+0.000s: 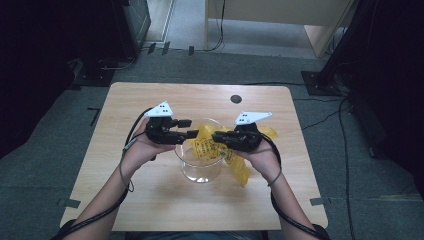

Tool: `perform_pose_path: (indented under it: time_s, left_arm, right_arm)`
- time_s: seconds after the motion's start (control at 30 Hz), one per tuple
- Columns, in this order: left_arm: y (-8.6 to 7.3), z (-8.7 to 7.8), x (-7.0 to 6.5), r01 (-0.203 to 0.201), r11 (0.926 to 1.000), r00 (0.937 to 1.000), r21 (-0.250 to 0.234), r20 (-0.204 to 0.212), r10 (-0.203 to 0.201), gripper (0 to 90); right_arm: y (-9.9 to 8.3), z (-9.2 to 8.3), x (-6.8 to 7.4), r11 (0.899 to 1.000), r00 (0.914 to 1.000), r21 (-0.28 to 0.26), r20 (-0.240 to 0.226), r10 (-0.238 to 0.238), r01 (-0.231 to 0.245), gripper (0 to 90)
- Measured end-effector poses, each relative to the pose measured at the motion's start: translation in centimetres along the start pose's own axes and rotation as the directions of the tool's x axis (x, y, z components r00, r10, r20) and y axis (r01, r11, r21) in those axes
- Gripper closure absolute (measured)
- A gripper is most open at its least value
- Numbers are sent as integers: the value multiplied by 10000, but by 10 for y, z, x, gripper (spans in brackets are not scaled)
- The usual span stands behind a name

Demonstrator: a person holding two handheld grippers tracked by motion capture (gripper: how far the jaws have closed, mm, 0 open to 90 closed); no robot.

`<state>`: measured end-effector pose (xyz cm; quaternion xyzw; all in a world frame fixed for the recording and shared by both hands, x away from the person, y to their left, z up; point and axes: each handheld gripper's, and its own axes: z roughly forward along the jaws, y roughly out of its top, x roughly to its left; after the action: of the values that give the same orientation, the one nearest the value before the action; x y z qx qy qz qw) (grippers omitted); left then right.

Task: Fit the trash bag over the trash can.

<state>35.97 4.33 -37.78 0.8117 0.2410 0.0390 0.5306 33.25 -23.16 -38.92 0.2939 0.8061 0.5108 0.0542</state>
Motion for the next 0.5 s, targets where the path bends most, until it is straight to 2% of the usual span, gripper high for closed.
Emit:
perform_pose_path:
  time_s: [0.13, 0.23, 0.27, 0.33, 0.43, 0.5]
  left_arm:
    - [-1, 7, -8, -655, 9977, 9973, 151, 355, 649, 392]
    - [-4, 11, -12, -1216, 9923, 9910, 227, 592, 1200, 391]
    - [-4, 12, -14, -1398, 9900, 9882, 206, 668, 1381, 401]
    - [-5, 14, -16, -1715, 9845, 9827, 372, 773, 1683, 455]
    - [-6, 15, -16, -1774, 9827, 9806, 534, 945, 1718, 556]
    - [-7, 15, -16, -1931, 9795, 9786, 576, 837, 1880, 619]
  right_arm:
    - [4, 5, 9, 9993, 9990, 29, -246, -378, 378, 843]
    - [5, 7, 12, 9988, 9976, -94, -489, -484, 480, 852]
    - [6, 7, 13, 9986, 9976, -89, -439, -528, 524, 851]
    - [6, 7, 12, 9989, 9977, -180, -512, -435, 427, 851]
    - [5, 8, 11, 9993, 9983, -243, -511, -282, 269, 852]
    - [5, 7, 10, 9994, 9985, -295, -517, -205, 190, 852]
